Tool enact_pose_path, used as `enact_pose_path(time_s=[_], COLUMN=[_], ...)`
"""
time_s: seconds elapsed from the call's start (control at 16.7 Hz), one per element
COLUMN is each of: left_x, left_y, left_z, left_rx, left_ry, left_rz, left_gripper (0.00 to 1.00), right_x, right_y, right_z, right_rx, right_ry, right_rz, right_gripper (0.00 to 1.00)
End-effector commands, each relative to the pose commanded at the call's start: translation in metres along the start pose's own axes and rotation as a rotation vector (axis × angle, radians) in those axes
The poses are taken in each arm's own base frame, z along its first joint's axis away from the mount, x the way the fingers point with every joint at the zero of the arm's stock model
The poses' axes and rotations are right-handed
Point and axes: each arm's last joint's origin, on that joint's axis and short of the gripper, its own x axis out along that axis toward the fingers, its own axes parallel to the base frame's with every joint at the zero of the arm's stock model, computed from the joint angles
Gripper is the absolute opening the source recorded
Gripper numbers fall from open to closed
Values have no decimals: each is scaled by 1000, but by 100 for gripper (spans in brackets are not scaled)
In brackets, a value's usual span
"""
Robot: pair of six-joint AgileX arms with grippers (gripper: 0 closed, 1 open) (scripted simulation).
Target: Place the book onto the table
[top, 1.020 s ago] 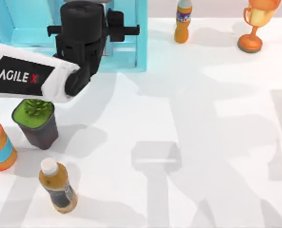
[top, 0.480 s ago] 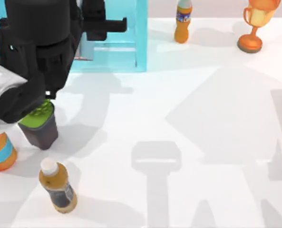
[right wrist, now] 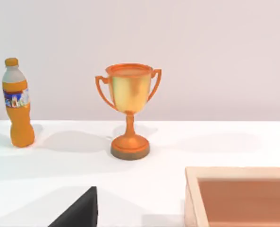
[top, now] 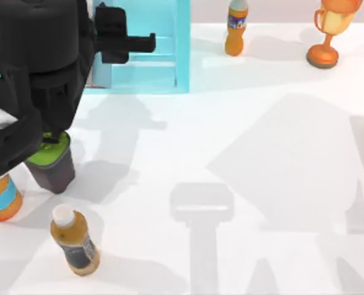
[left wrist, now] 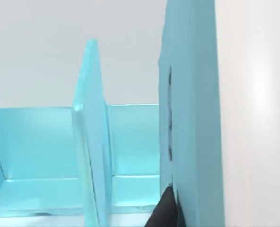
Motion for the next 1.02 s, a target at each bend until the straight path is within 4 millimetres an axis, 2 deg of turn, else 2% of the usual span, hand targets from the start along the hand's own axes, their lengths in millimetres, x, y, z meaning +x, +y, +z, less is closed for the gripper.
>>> enact_pose_path(time_s=[0.24, 0.42, 0.72, 1.02], left_x=[-1, -3, -12, -32], left_y=[-6, -21, -59, -105], left_z=[-2, -8, -29, -63], left_rx=[-41, -151, -422, -728], left_ry=[13, 47, 136, 205], left_rz=[-3, -6, 21, 107], left_gripper=[0, 0, 0, 0], right_x=[0, 0, 0, 0], right_y=[0, 0, 0, 0], right_z=[0, 0, 0, 0], right_rx=[0, 0, 0, 0], right_ry=[0, 0, 0, 0], right_rz=[0, 0, 0, 0], right_gripper=[100, 100, 100, 100])
